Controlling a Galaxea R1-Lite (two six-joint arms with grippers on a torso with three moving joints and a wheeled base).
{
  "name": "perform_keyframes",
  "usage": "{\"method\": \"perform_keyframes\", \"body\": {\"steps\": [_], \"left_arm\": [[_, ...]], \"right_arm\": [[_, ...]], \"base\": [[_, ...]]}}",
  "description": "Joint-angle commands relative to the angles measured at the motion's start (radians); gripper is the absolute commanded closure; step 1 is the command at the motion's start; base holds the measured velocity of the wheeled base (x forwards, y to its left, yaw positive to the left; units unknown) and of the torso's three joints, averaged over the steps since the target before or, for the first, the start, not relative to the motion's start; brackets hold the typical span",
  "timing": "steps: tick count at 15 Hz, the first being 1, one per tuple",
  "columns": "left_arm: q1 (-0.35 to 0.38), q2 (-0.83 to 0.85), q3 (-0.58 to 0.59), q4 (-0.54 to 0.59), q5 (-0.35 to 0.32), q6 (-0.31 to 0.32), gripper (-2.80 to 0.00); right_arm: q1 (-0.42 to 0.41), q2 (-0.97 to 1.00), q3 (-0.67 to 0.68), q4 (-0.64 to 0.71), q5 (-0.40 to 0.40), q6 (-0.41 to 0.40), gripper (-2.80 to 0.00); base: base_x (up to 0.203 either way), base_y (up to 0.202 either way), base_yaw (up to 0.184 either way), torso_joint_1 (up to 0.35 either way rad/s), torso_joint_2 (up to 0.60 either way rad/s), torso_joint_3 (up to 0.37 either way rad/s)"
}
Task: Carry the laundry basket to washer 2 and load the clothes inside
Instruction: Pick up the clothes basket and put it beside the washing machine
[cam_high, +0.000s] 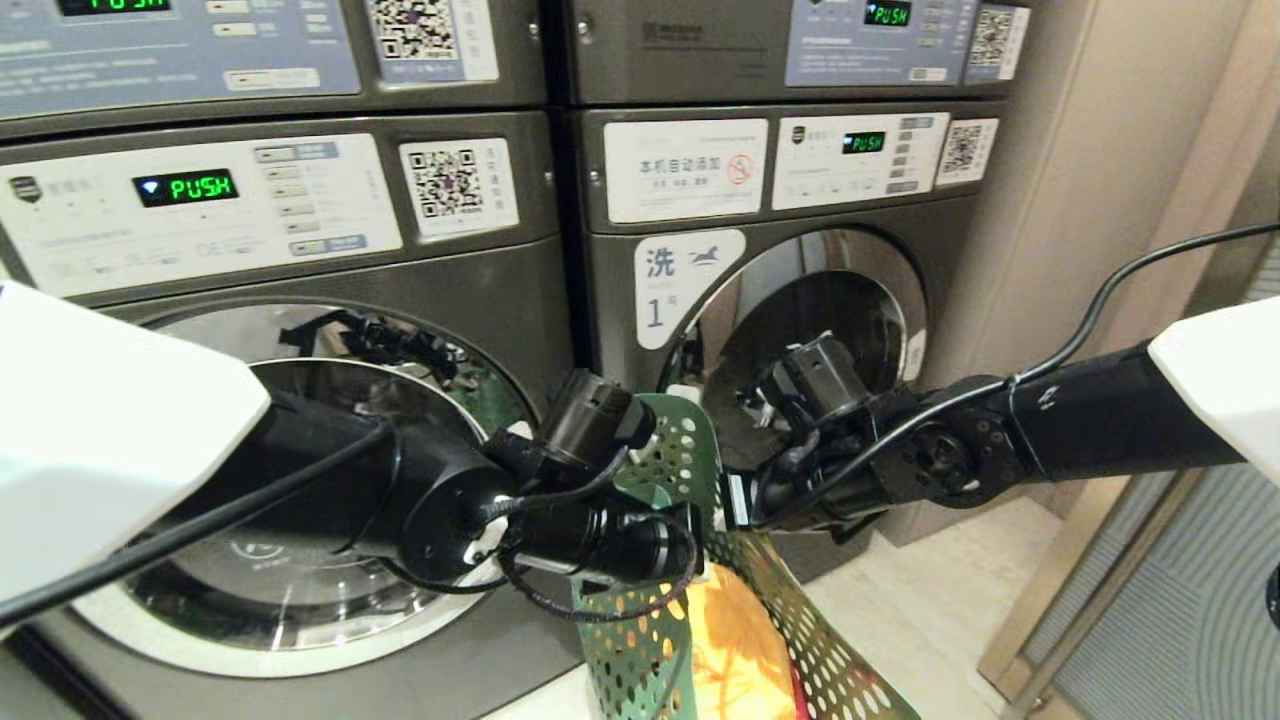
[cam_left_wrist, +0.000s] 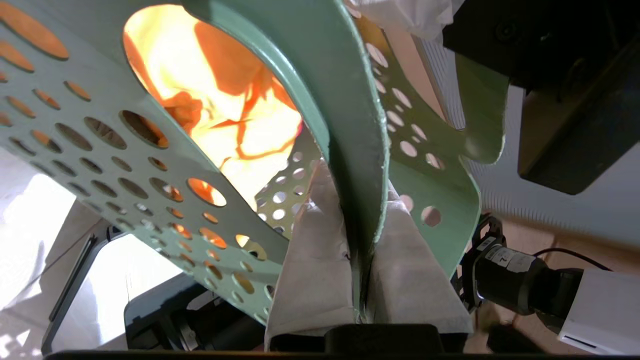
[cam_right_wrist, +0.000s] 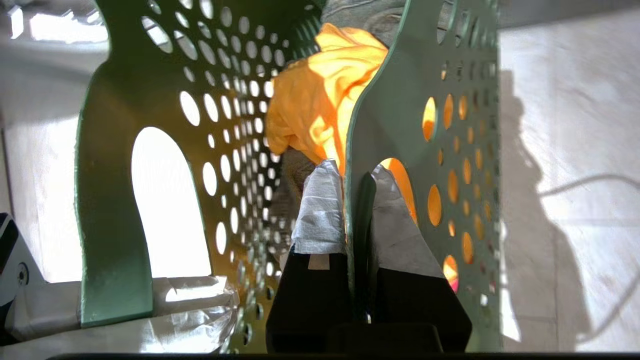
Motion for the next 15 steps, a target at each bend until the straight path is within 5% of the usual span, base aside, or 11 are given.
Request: {"method": "perform_keyframes", "body": {"steps": [1, 11, 15], "left_arm": [[0.0, -0.001, 0.001, 0.0, -0.001, -0.004, 0.0], [0.0, 0.003, 0.001, 0.0, -0.001, -0.004, 0.0], [0.0, 0.007, 0.001, -0.002, -0.001, -0.004, 0.0]], "right_arm": [[0.005, 0.002, 0.0, 0.0, 0.001, 0.003, 0.0], [0.013, 0.002, 0.002, -0.001, -0.02, 0.003, 0.0], [0.013, 0.002, 0.004, -0.001, -0.02, 0.003, 0.0]], "base": [[-0.001, -0.01, 0.177, 0.002, 0.0, 0.006], [0.001, -0.008, 0.174, 0.002, 0.0, 0.003], [0.0, -0.002, 0.053, 0.001, 0.0, 0.002]]}}
